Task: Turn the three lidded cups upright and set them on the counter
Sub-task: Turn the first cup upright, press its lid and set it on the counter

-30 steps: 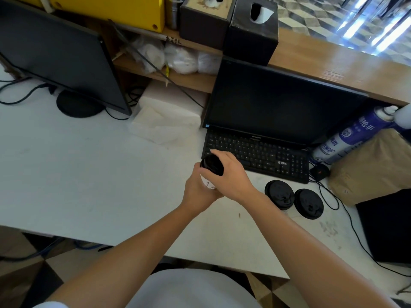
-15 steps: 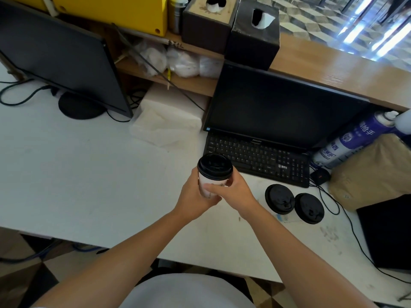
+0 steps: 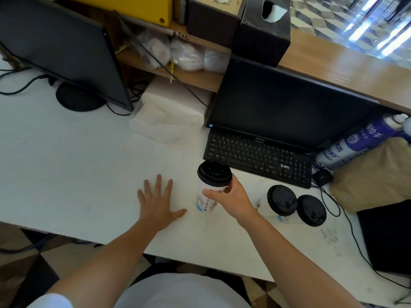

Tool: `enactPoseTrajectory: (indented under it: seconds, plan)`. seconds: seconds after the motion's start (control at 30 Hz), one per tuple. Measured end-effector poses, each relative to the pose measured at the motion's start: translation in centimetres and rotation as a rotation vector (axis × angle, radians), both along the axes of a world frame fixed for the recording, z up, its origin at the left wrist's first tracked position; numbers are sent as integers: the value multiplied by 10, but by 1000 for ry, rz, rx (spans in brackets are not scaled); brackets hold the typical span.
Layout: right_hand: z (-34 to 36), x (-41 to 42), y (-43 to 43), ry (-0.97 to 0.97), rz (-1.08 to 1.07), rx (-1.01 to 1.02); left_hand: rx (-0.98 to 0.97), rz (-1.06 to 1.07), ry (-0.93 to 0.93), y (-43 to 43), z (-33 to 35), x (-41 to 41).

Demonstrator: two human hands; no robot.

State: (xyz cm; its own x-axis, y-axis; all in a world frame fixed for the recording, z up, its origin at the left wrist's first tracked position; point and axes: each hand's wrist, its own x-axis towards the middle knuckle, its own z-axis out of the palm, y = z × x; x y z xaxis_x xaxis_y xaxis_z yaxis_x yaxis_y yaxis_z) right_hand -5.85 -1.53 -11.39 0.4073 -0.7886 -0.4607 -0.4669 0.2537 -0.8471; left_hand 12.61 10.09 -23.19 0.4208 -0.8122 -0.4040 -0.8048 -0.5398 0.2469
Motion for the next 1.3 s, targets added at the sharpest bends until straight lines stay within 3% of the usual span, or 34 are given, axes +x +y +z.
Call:
enactPoseTrajectory:
  seconds: [0.3,0.53,0.63,0.77,0.93,1.13,1.3]
  plan:
    - [-5,4,2,133,50,-72,-78,-19,-156,14,-31,-9]
    - [12,16,-9,221,146,-156,-162,-22,-152,17,-39,-7]
    - [25,20,-19,379,298,-333,-167,-22,-162,17,-38,-7]
    - [54,25,-40,755,596,-754,-174,-22,-170,18,-38,-8]
    - [117,39,-68,1045,690,-1161,-167,-18,-156,17,-41,-7]
    - [171,67,-65,1334,757,-1368,-153,-19,-152,16,-43,-5]
    - [146,77,-39,1407,952,-1476,-131,-23,-158,17,-42,-6]
